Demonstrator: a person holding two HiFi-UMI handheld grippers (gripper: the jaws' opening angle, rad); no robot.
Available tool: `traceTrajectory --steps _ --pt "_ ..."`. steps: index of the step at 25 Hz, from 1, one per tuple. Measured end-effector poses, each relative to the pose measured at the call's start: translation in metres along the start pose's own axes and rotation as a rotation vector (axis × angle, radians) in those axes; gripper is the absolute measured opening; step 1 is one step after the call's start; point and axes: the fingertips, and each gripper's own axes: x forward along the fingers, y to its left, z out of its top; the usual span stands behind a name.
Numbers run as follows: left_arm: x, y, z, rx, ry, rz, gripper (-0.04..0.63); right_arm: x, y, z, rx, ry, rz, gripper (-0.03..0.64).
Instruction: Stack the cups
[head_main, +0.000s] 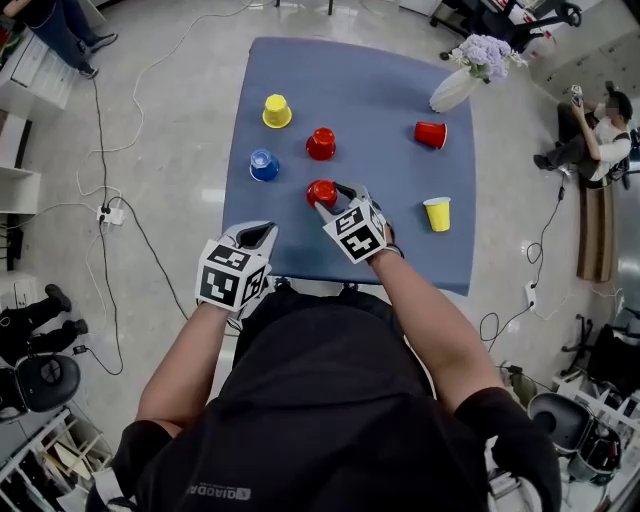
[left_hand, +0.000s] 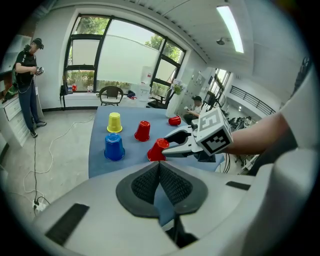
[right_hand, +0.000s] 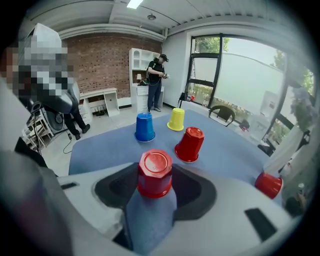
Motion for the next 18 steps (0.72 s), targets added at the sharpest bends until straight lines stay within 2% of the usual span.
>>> traceTrajectory --steps 10,14,18 --pt "0.003 0.007 0.000 -0.014 0.007 0.000 0.005 0.009 0.002 0.002 0.020 -0.016 0.024 0.209" --pt "0.005 0.007 0.002 -0.010 0.008 -0.005 0.005 0.012 0.004 -0.004 0.027 0.009 0.029 0.218" --pt "0.009 0.006 0.007 -0.005 0.008 -0.005 0.005 0.007 -0.001 -0.013 0.076 0.019 0.043 0.239"
